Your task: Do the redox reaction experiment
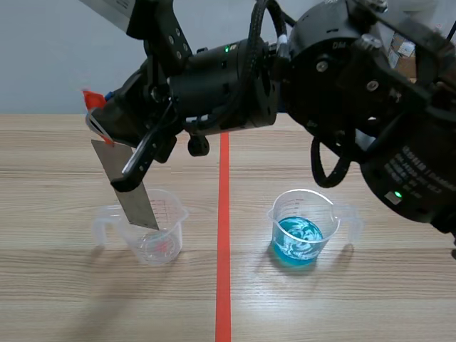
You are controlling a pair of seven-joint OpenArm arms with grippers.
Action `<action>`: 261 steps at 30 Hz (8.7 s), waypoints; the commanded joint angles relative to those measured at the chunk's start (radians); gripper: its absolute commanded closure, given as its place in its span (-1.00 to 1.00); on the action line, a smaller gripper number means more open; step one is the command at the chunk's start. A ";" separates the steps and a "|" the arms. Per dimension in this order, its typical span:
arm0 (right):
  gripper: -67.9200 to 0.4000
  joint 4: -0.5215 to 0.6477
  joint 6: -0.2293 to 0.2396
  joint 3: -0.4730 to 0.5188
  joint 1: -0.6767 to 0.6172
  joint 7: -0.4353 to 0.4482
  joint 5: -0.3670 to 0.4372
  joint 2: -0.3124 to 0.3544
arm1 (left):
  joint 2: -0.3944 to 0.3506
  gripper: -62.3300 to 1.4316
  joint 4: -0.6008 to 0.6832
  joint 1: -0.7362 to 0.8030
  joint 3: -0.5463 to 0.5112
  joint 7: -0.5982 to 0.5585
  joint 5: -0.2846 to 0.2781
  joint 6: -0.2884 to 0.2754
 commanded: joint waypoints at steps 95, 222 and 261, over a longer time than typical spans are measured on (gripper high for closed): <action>0.96 0.176 -0.084 0.098 0.034 -0.095 0.083 -0.001 | -0.003 -1.00 -0.377 0.042 -0.002 -1.146 0.642 -0.189; 0.96 0.330 0.226 0.874 -0.631 0.309 0.239 0.696 | -0.003 -1.00 -0.377 0.039 -0.002 -1.120 0.664 -0.181; 0.96 0.330 0.226 0.874 -0.631 0.306 0.239 0.697 | -0.003 -1.00 -0.377 0.039 -0.002 -1.120 0.664 -0.181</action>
